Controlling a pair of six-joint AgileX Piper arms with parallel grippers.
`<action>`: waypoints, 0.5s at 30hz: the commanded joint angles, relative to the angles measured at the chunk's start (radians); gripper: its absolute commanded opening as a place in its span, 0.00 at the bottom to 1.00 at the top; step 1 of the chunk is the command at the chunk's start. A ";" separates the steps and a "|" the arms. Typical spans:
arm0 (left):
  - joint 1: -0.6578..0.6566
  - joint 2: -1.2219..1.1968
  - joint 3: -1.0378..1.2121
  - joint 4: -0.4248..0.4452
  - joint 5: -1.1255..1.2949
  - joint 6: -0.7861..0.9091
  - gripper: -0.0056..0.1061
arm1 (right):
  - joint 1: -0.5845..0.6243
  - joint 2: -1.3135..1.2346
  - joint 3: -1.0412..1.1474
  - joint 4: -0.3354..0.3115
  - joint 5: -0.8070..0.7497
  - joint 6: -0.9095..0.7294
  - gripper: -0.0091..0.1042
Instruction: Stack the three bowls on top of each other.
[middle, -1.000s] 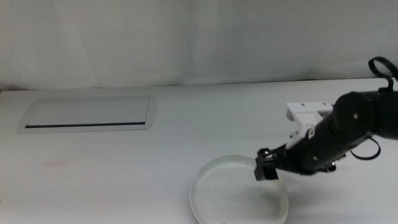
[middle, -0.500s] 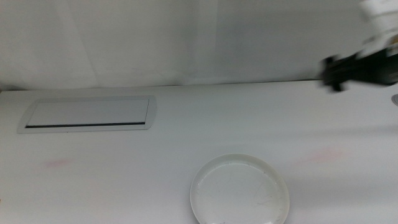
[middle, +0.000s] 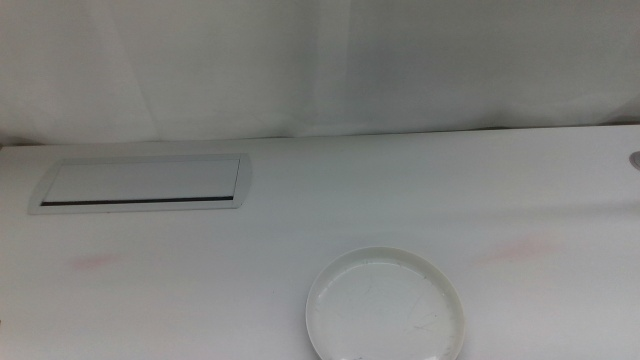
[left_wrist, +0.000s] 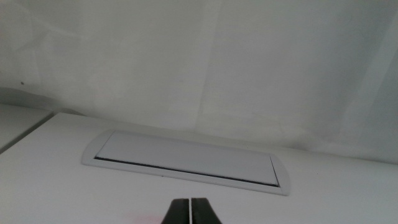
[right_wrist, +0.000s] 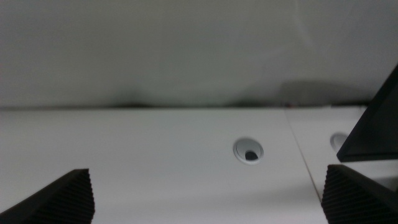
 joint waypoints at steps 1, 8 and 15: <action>0.003 -0.005 0.039 0.000 -0.005 -0.008 0.02 | -0.006 -0.119 0.105 0.005 -0.094 -0.016 0.97; 0.003 -0.005 0.039 0.000 -0.005 -0.008 0.02 | -0.006 -0.609 0.411 0.035 -0.272 -0.016 0.93; 0.003 -0.005 0.039 0.000 -0.005 -0.008 0.02 | -0.006 -0.943 0.656 0.083 -0.375 -0.016 0.93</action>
